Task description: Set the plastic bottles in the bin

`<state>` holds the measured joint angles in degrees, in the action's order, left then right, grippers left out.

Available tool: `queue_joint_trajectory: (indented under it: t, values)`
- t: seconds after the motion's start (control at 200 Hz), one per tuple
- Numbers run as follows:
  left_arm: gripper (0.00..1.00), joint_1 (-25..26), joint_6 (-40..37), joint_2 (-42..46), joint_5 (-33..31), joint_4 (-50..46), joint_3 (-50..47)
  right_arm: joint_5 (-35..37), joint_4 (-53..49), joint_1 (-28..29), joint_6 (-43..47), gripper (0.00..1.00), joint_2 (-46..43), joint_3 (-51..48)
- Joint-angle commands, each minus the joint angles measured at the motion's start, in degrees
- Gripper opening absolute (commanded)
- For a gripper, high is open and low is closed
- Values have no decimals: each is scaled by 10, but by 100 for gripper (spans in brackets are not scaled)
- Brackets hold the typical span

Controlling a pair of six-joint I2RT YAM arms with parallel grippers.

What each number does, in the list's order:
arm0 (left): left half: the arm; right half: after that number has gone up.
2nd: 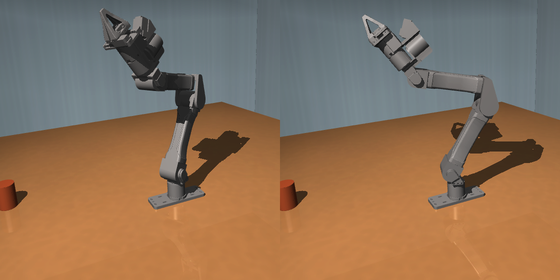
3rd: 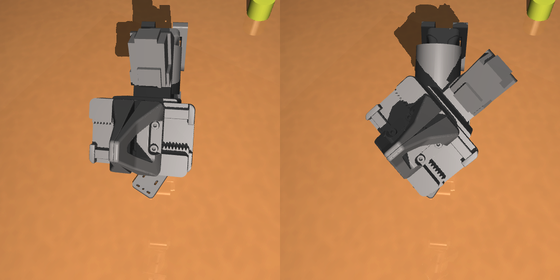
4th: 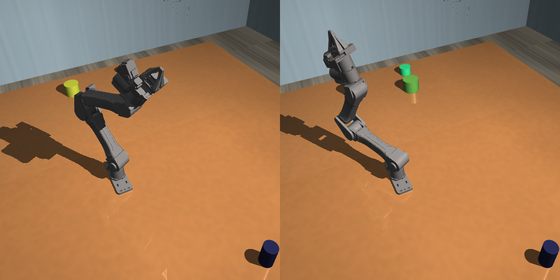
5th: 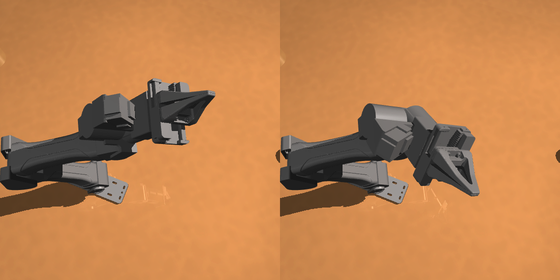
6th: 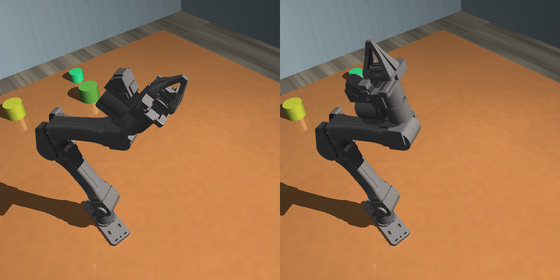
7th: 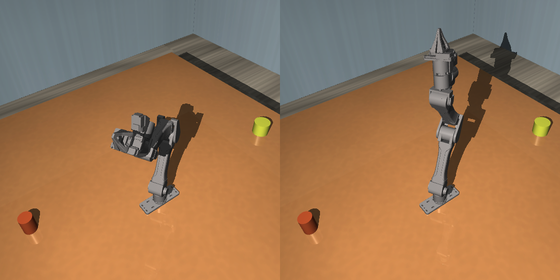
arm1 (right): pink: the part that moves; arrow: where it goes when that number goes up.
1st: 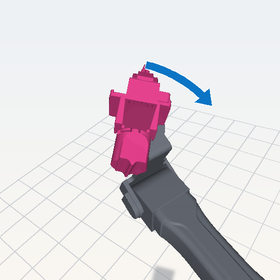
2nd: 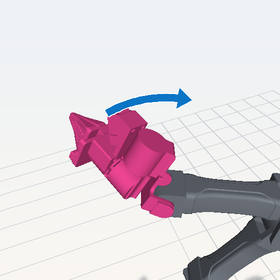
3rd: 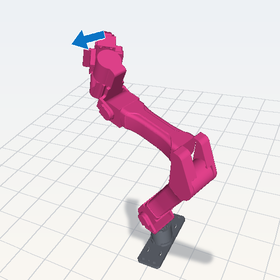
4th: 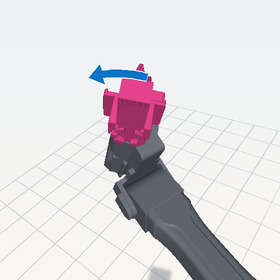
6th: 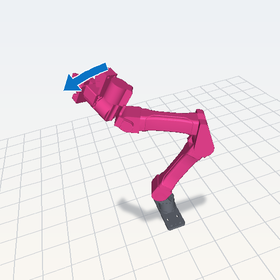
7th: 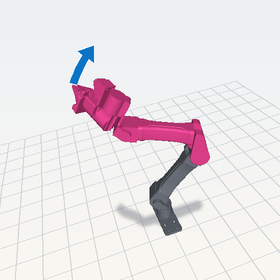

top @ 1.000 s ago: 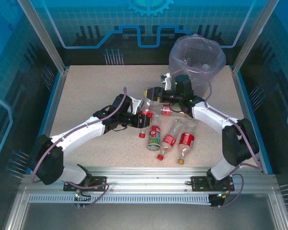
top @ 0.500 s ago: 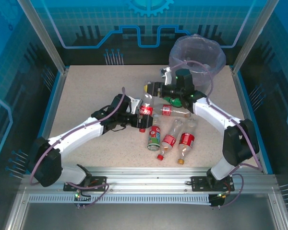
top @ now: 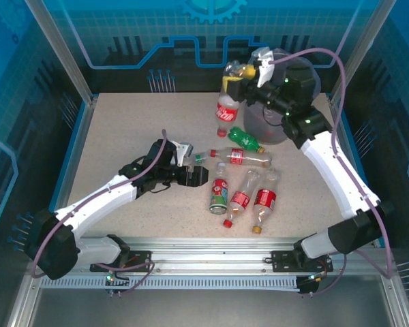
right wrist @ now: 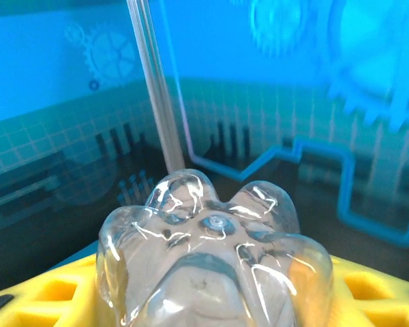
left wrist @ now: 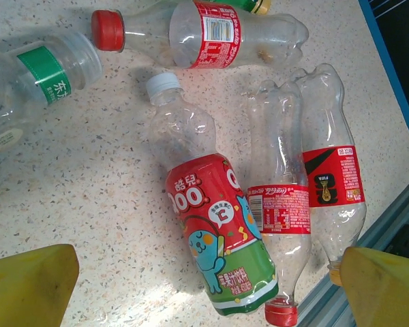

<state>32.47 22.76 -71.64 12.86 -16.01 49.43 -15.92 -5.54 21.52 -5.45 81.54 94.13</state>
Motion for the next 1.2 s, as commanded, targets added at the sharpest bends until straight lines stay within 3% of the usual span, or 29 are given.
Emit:
queue_joint_trajectory:
  t: [0.0, 0.195, 0.405, 0.635, 0.981, 1.196]
  values:
    - [99, -3, 15, -10, 1, 8, -6, 71, 17, -21, 109, 47, -19, 26]
    - [99, -4, 21, -18, 12, 14, -7, 179, 97, -66, 163, 47, -4, 32]
    - [99, -4, 29, -12, 12, 16, -15, 251, 115, -103, 188, 46, 87, 84]
    - [99, -3, 32, 4, -1, 3, -25, 228, -3, -146, 117, 46, 211, 195]
    - [99, -3, 33, 10, -8, -7, -30, 159, -146, -180, 7, 46, 307, 253]
    - [99, -4, 32, -6, -7, -9, -22, 140, -180, -181, -9, 46, 356, 267]
